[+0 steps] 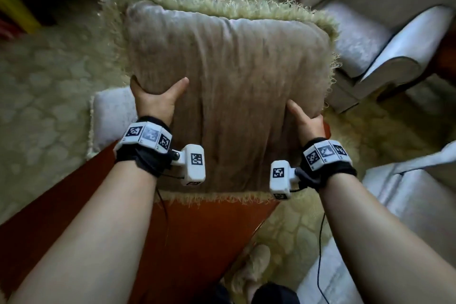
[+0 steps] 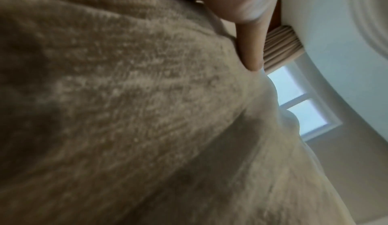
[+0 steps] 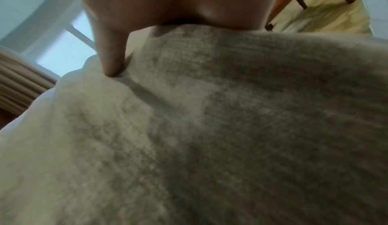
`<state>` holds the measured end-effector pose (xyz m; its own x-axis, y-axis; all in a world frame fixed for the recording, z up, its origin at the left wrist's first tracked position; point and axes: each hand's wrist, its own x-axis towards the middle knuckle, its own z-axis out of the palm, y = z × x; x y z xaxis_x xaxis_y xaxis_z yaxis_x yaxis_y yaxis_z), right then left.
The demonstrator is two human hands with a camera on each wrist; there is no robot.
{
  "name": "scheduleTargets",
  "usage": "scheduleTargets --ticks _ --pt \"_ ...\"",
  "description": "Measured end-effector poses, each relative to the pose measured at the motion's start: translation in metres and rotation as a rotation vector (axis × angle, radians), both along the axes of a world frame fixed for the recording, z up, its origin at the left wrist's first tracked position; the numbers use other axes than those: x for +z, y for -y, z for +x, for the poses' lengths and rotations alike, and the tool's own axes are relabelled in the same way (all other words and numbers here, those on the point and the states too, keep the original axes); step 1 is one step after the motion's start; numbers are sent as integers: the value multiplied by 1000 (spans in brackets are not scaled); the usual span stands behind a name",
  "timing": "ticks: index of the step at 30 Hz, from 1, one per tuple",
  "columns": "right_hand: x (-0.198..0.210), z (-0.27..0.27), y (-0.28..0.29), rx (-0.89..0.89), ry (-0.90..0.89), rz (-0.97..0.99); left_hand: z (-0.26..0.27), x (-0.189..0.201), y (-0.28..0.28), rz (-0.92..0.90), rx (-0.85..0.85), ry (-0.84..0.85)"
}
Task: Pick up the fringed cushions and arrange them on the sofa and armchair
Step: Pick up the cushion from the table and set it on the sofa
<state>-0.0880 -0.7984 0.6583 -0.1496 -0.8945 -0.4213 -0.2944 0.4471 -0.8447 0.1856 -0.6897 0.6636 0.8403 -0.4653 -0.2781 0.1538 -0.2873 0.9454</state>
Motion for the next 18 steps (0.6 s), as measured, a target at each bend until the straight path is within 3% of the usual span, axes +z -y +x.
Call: scheduleTargets --ticks 9,18 --pt "117 -125 15 -202 241 -213 -122 116 60 -189 -163 23" --pt "191 -314 15 -350 329 -331 -304 203 123 -288 -352 126"
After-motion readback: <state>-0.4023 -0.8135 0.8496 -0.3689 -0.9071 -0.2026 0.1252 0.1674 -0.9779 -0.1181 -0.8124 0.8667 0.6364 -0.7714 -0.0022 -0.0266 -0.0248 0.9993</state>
